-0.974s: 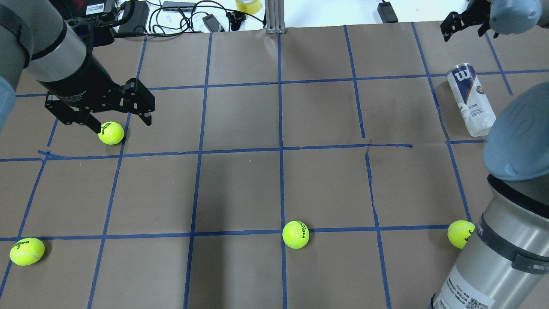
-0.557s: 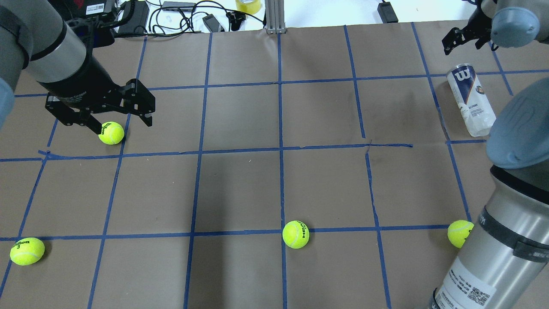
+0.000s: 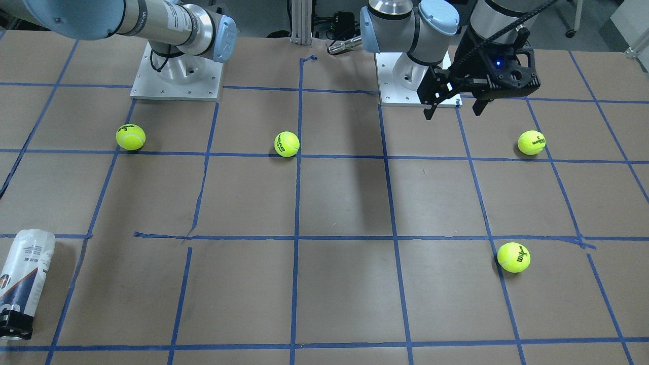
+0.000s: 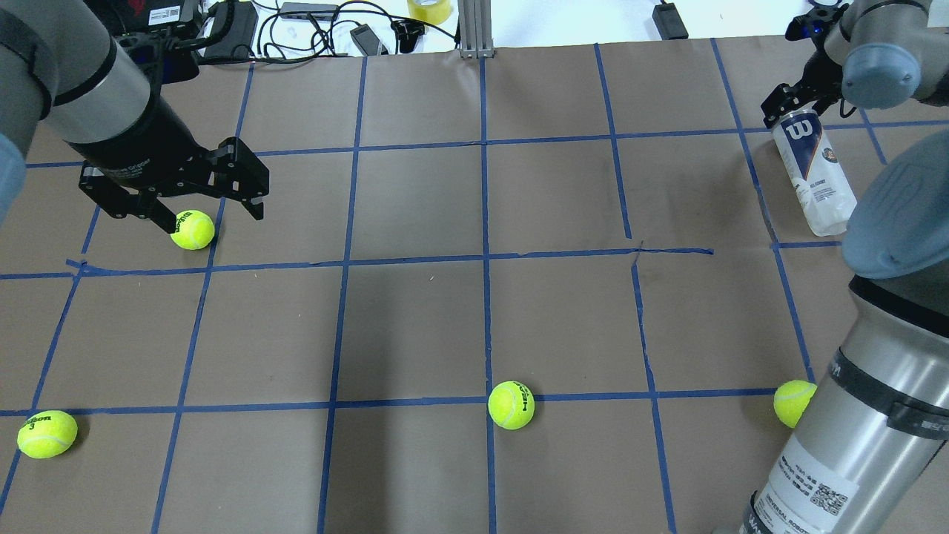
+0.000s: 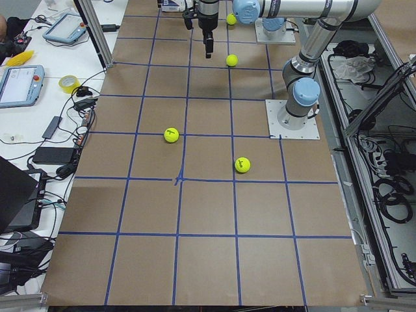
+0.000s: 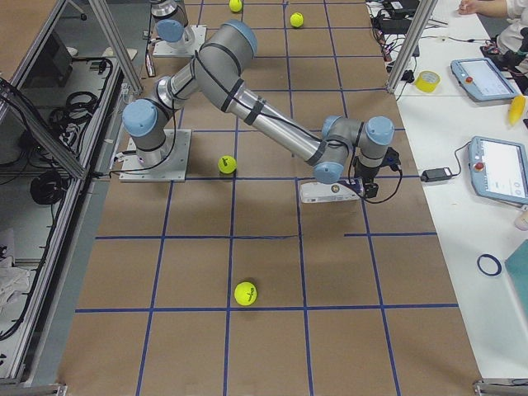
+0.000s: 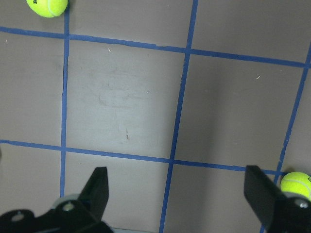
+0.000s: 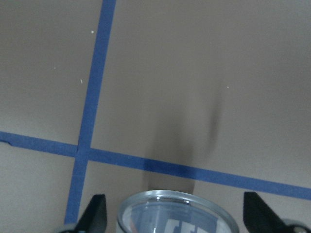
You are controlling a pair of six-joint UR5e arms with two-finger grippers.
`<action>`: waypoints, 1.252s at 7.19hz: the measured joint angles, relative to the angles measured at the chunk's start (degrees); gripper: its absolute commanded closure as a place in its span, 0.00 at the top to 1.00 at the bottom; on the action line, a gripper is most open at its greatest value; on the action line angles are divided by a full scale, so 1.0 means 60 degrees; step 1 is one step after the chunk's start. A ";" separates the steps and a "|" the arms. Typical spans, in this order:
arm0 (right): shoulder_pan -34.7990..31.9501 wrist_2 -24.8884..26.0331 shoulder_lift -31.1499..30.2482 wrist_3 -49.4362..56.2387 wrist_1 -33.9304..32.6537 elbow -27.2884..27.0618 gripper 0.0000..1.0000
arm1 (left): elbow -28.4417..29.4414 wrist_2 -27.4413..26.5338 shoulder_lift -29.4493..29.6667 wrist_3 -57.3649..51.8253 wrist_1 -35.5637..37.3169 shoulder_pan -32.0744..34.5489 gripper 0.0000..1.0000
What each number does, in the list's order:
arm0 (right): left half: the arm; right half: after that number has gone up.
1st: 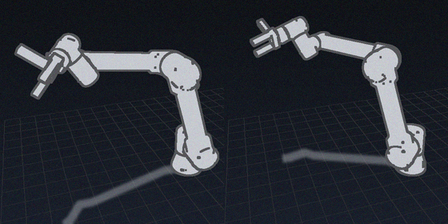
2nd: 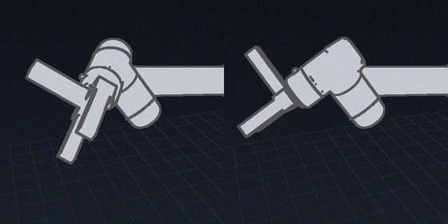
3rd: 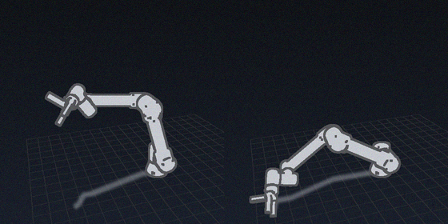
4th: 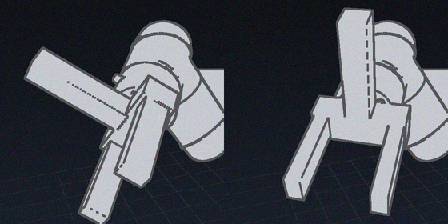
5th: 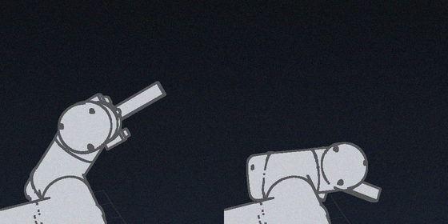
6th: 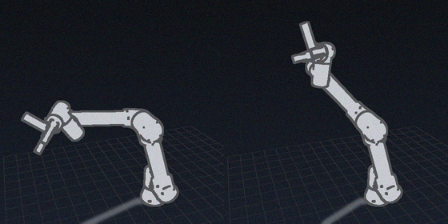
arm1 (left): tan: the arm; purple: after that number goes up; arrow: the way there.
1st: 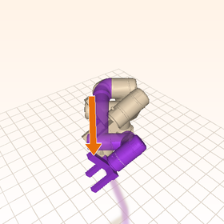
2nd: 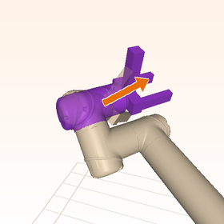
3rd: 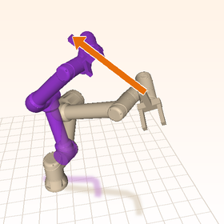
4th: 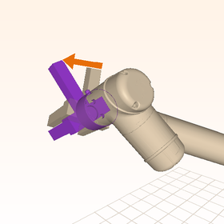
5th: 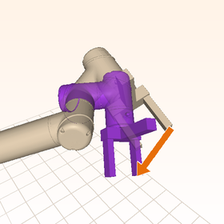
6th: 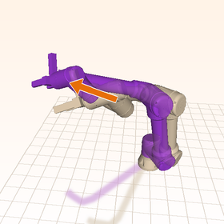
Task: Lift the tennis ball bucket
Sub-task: 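Close the right gripper around the top of the can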
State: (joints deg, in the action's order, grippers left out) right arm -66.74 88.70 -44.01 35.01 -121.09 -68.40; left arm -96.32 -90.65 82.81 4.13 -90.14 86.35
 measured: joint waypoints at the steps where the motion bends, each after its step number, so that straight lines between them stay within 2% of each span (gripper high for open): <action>1: 0.0030 0.0006 0.0028 -0.0005 0.0011 -0.0007 1.00 | 0.0000 0.0006 -0.0002 0.0000 0.0005 -0.0007 1.00; 4: 0.0048 -0.0094 0.0053 -0.0101 0.0089 -0.0023 0.87 | 0.0012 -0.0054 -0.0001 0.0000 0.0009 -0.0047 1.00; 6: 0.0048 -0.0088 0.0054 -0.0333 0.0122 -0.0025 0.86 | 0.0014 -0.0055 0.0001 0.0000 0.0009 -0.0062 1.00; 7: 0.0048 -0.0071 0.0048 -0.0629 0.0220 -0.0025 0.82 | 0.0014 -0.0056 0.0000 -0.0003 0.0010 -0.0064 1.00; 9: 0.0049 -0.0074 0.0010 -0.1091 0.0433 -0.0023 0.67 | 0.0045 -0.0048 -0.0002 -0.0049 -0.0019 -0.0065 1.00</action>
State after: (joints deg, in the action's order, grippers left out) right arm -66.45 88.25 -43.95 28.46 -118.49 -68.54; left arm -96.05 -90.94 82.79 3.84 -90.26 85.96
